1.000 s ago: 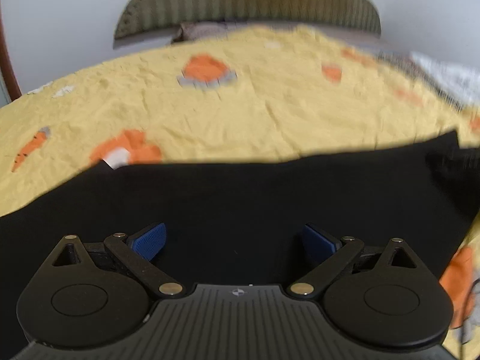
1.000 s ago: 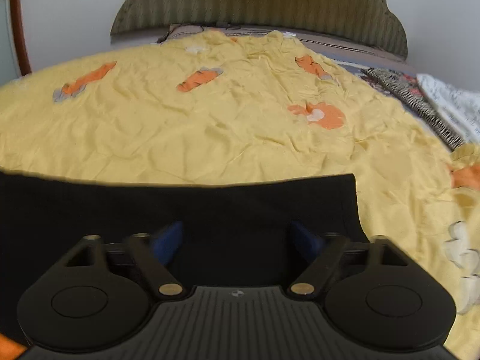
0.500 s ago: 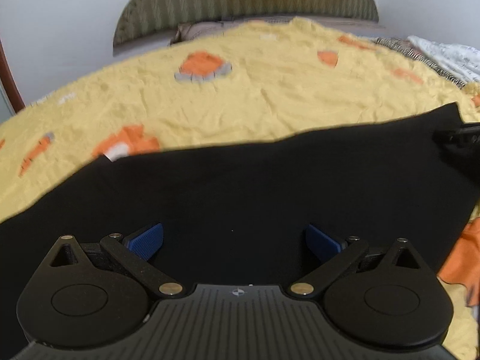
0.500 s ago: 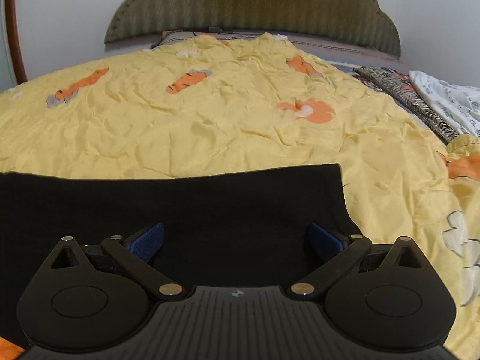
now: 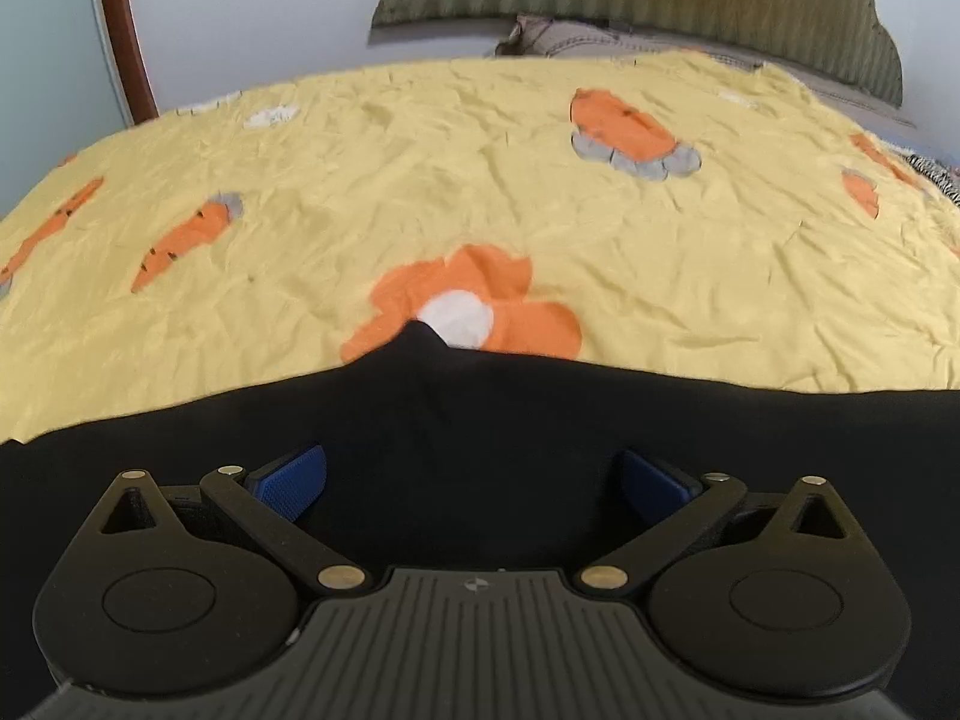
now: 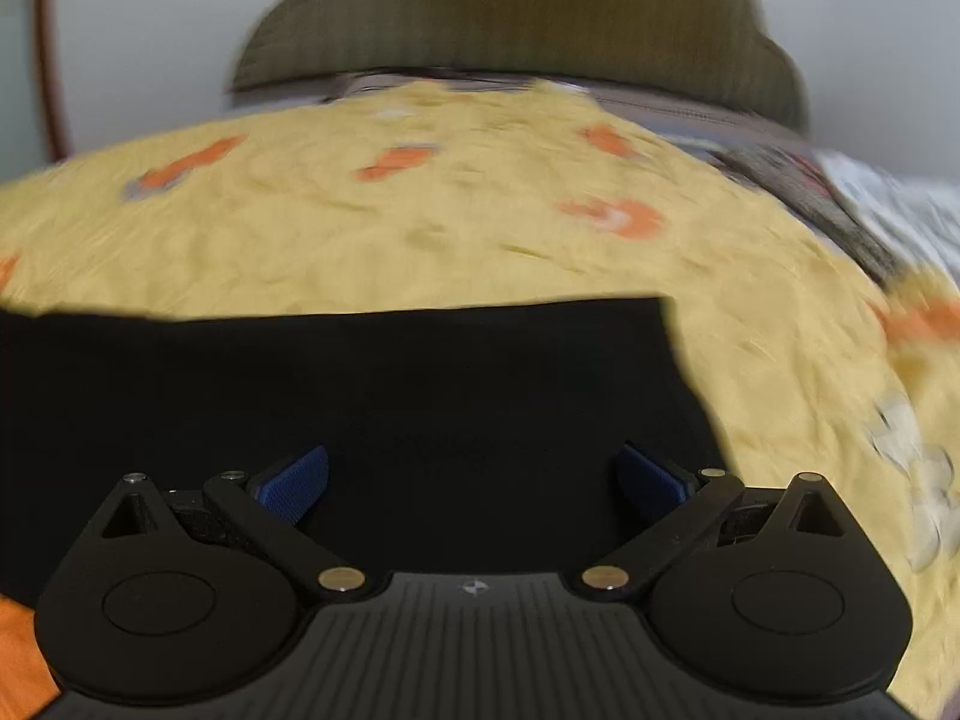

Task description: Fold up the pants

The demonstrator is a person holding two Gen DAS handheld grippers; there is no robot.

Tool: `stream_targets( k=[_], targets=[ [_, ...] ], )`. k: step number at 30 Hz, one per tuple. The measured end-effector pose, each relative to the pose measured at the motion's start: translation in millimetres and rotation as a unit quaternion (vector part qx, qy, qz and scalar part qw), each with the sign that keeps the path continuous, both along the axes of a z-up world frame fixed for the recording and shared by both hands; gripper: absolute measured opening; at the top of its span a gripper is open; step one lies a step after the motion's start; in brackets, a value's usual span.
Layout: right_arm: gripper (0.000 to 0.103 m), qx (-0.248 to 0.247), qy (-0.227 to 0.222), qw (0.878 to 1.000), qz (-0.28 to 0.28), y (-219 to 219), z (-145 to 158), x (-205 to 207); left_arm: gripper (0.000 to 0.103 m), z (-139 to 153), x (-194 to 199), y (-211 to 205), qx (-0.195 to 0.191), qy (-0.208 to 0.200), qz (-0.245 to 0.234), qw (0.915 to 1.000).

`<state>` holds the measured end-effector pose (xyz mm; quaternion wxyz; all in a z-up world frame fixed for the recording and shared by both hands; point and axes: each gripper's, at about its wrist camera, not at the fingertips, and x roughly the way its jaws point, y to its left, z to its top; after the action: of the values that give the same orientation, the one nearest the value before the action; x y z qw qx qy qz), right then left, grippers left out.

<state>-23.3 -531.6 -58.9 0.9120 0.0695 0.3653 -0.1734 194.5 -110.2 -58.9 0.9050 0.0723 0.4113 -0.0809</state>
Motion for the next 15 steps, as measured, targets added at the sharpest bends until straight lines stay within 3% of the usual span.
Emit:
stream_targets(
  k=[3, 4, 6, 7, 11, 13, 15],
  targets=[
    [0.103, -0.052, -0.043, 0.990, -0.126, -12.7, 18.0, -31.2, 0.102, 11.5, -26.2, -0.3, -0.009, -0.014, -0.021, 0.9996],
    [0.103, -0.035, -0.072, 0.987, -0.142, -17.9, 23.0, -46.5, 0.103, 14.4, -38.1, -0.3, -0.015, -0.024, -0.036, 0.9990],
    [0.103, 0.064, -0.131, 0.979, -0.145, -31.6, 25.9, -74.6, 0.103, 15.0, -56.0, -4.2, -0.014, -0.040, -0.054, 0.9976],
    [0.103, 0.124, -0.152, 0.969, -0.149, -38.8, 22.4, -85.2, 0.103, 13.3, -62.9, -9.5, -0.007, -0.045, -0.065, 0.9969],
    [0.103, 0.313, -0.205, 0.908, -0.190, -58.3, -5.3, -110.5, 0.103, -4.8, -78.7, -38.6, 0.065, -0.063, -0.096, 0.9912],
    [0.103, 0.369, -0.234, 0.878, -0.194, -59.5, -16.7, -118.6, 0.103, -6.8, -88.7, -44.0, 0.085, -0.098, -0.103, 0.9861],
    [0.103, 0.378, -0.243, 0.873, -0.187, -56.4, -17.5, -119.3, 0.103, -8.4, -90.8, -46.3, 0.093, -0.106, -0.107, 0.9842]
  ],
)
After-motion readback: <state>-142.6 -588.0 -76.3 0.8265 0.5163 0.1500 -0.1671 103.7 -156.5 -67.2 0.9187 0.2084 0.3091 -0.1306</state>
